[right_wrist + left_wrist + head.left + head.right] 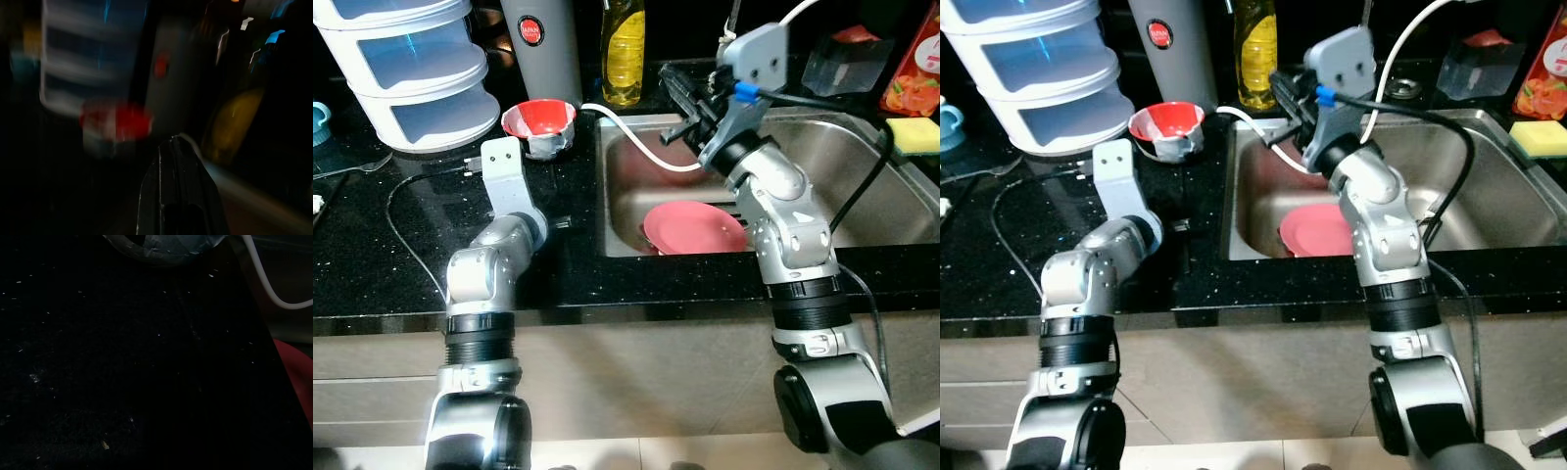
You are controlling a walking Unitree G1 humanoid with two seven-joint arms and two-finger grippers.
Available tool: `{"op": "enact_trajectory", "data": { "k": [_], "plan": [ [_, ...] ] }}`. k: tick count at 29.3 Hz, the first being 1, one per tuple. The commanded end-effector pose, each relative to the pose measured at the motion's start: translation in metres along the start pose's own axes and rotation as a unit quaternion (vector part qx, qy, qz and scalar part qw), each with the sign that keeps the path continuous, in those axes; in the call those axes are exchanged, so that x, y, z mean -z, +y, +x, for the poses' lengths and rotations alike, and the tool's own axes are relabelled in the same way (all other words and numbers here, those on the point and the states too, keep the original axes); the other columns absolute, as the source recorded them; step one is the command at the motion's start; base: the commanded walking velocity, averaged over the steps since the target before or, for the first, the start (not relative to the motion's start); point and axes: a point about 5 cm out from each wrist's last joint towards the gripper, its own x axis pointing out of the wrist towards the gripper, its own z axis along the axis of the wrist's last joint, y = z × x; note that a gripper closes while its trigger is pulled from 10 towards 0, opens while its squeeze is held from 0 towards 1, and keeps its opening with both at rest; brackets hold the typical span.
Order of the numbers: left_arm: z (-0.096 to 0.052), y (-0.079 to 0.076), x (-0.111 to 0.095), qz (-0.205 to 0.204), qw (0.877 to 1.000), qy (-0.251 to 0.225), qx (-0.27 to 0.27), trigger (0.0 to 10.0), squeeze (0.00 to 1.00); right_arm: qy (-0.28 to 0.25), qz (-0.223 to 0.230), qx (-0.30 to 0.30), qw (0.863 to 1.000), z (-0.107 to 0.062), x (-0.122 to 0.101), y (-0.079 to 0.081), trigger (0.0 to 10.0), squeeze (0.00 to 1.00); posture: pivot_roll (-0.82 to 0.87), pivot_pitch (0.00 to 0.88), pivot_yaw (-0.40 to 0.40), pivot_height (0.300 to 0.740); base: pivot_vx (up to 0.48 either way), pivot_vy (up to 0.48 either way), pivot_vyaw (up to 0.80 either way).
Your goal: Kitchen organization
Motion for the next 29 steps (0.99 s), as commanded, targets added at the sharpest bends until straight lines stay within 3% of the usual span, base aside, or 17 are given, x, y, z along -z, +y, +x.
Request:
{"op": "enact_trajectory", "data": {
  "k": [1,3,5,12,13,14,16,17,18,20,28,29],
  "plan": [
    [0.005,0.006,0.032,-0.002,0.997,0.076,-0.016,0.0,0.0,0.055,-0.001,-0.033,0.998,-0.004,0.019,0.005,10.0,0.0,0.04,0.017,0.037,0.74,0.0,0.0,0.0],
    [0.005,0.006,0.03,0.0,0.997,0.074,-0.02,0.0,0.0,0.095,-0.021,-0.09,0.991,-0.014,0.031,0.01,10.0,0.0,0.04,0.02,0.039,0.74,0.0,0.0,0.0],
    [0.005,0.005,0.029,0.002,0.997,0.074,-0.023,0.0,0.0,0.095,-0.034,-0.128,0.987,-0.021,0.032,0.014,10.0,0.0,0.03,0.023,0.044,0.74,0.0,0.0,0.0],
    [0.005,0.004,0.028,0.007,0.997,0.071,-0.023,0.0,0.0,0.093,-0.04,-0.143,0.985,-0.024,0.031,0.015,10.0,0.0,0.03,0.025,0.047,0.74,0.0,0.0,0.0],
    [0.004,0.003,0.019,0.04,0.998,0.04,-0.034,0.0,0.0,0.079,-0.035,-0.153,0.984,-0.025,0.026,0.017,10.0,0.0,0.03,0.027,0.049,0.74,0.0,0.0,0.0],
    [0.001,-0.004,0.0,0.084,0.996,-0.016,-0.04,10.0,0.0,0.065,-0.029,-0.158,0.985,-0.026,0.022,0.017,10.0,0.0,0.03,0.027,0.049,0.74,0.0,0.0,0.0],
    [0.001,-0.004,0.0,0.084,0.996,-0.016,-0.04,10.0,0.0,0.065,-0.029,-0.158,0.985,-0.026,0.022,0.017,10.0,0.0,0.03,0.027,0.049,0.74,0.0,0.0,0.0],
    [-0.004,-0.012,-0.016,0.111,0.991,-0.063,-0.041,10.0,0.0,0.055,-0.024,-0.16,0.985,-0.026,0.019,0.017,10.0,0.0,0.03,0.028,0.049,0.74,0.0,0.0,0.0],
    [-0.007,-0.019,-0.029,0.119,0.988,-0.088,-0.042,10.0,1.0,0.049,-0.022,-0.161,0.985,-0.026,0.017,0.017,10.0,0.0,0.03,0.027,0.05,0.74,0.0,0.0,0.0],
    [-0.008,-0.024,-0.037,0.11,0.988,-0.095,-0.048,10.0,1.0,0.046,-0.021,-0.163,0.985,-0.026,0.015,0.017,10.0,0.0,0.03,0.028,0.05,0.74,0.0,0.0,0.0],
    [-0.004,-0.032,-0.03,0.079,0.992,-0.073,-0.061,10.0,1.0,0.051,-0.023,-0.181,0.982,-0.029,0.016,0.017,10.0,0.0,0.02,0.031,0.052,0.74,0.0,0.0,0.0],
    [-0.004,-0.036,-0.029,0.074,0.993,-0.07,-0.06,10.0,0.76,0.054,-0.025,-0.182,0.981,-0.03,0.016,0.016,10.0,0.0,0.02,0.032,0.051,0.74,0.0,0.0,0.0]
  ]
}}
